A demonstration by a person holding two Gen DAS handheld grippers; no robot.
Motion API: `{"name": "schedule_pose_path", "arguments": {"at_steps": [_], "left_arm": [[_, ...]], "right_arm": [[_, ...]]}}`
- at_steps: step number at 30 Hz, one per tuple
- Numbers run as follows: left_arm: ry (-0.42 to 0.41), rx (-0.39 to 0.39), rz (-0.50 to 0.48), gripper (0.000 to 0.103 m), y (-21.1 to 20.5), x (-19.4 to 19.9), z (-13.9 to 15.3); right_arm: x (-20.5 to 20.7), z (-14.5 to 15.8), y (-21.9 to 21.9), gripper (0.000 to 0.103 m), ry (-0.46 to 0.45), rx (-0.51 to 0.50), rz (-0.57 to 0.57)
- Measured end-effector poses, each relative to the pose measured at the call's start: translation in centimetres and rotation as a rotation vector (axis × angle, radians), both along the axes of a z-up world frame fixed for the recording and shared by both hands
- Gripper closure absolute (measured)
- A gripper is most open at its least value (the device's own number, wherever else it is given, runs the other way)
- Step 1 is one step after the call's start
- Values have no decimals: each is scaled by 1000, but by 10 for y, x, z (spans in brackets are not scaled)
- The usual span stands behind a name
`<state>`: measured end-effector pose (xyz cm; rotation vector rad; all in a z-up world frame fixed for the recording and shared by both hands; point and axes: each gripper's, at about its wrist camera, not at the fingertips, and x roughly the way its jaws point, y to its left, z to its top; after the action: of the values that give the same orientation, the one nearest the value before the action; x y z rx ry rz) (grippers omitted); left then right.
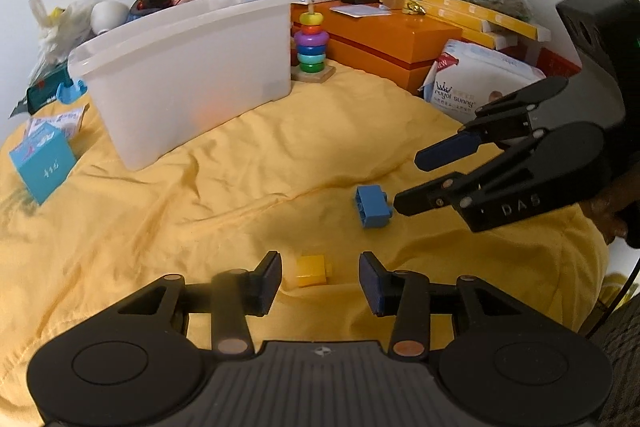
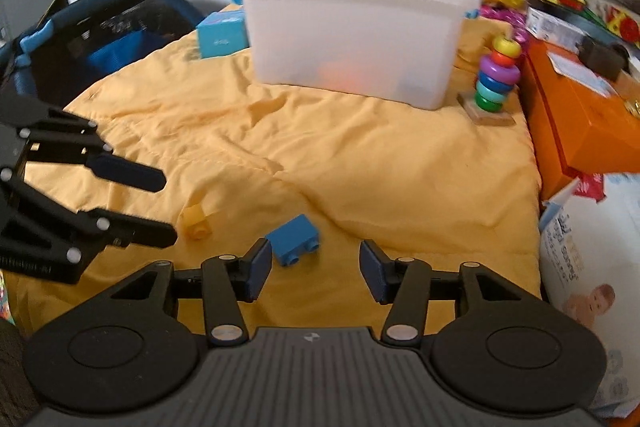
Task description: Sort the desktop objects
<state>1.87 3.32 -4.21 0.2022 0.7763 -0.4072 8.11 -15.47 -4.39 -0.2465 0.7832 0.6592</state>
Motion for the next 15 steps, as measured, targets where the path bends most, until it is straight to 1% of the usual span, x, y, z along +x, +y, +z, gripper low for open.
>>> {"name": "schedule_pose_path", "arguments": {"at_steps": [3, 5, 7, 10, 15], "left_arm": [[-1, 7, -10, 56, 0, 0, -1], [-8, 19, -18, 56, -1, -2, -2], [-10, 38, -28, 56, -3, -3, -5], [-9, 65, -36, 56, -6, -4, -9], [-16, 79, -40, 56, -7, -5, -13]], "right_arm": [[2, -1, -1, 54, 22, 11, -19], [1, -2, 0, 60, 34, 7, -25], [1, -3, 1, 63, 49, 11, -28], [2, -3, 2, 64, 90, 25, -59], [5, -2, 0, 64, 186, 100, -134]]}}
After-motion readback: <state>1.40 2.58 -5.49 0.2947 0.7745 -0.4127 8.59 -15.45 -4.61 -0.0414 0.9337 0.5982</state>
